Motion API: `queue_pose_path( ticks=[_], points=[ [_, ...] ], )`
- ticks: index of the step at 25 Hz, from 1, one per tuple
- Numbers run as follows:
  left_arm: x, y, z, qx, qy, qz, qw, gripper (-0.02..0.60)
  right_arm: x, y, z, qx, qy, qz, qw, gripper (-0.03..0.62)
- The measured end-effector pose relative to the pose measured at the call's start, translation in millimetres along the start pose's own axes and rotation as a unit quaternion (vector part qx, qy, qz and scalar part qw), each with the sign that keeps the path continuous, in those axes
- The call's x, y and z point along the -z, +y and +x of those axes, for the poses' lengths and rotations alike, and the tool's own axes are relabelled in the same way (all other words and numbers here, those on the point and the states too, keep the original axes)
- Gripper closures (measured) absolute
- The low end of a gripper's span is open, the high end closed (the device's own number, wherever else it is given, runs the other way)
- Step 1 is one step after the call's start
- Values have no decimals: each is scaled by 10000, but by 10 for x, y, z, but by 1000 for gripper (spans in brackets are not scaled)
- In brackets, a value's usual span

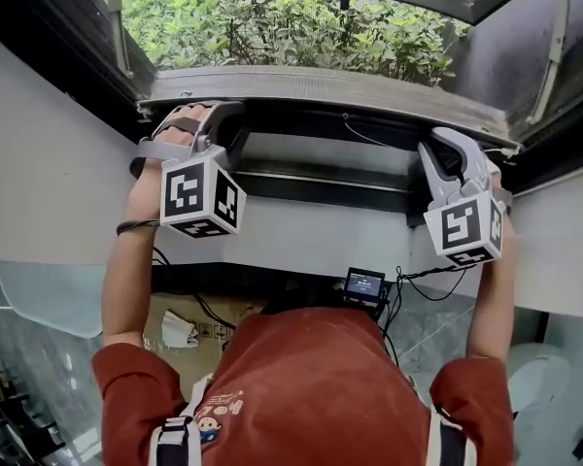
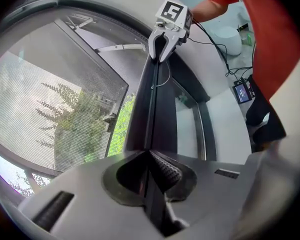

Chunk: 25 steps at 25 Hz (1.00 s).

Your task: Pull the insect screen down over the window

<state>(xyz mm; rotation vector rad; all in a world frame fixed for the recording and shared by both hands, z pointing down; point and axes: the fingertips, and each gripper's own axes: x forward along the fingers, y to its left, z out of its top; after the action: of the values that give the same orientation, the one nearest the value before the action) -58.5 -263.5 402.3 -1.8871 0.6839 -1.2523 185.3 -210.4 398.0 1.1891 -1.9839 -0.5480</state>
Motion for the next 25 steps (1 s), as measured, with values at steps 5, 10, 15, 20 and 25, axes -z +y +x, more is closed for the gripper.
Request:
queue_pose_path(
  ticks=[5, 10, 15, 20, 25],
  points=[
    [-4, -1, 0, -37, -13, -20, 10000, 557, -24, -16, -9, 38, -84, -33, 10000, 528],
    [0, 1, -3, -67, 32, 22, 10000, 557, -21, -13, -14, 28, -144, -22, 9999, 525],
    [-5, 10, -9, -158, -33, 7, 9999, 549, -54, -17, -22, -29, -251, 122, 9996, 520],
    [-68, -30, -52, -26, -191, -152, 9997, 491, -70, -8, -32, -89, -330, 221, 9992, 500],
    [-95, -34, -90, -116, -353, -369, 9986, 486, -109, -15, -55, -27, -459, 369, 9983, 496]
  ],
)
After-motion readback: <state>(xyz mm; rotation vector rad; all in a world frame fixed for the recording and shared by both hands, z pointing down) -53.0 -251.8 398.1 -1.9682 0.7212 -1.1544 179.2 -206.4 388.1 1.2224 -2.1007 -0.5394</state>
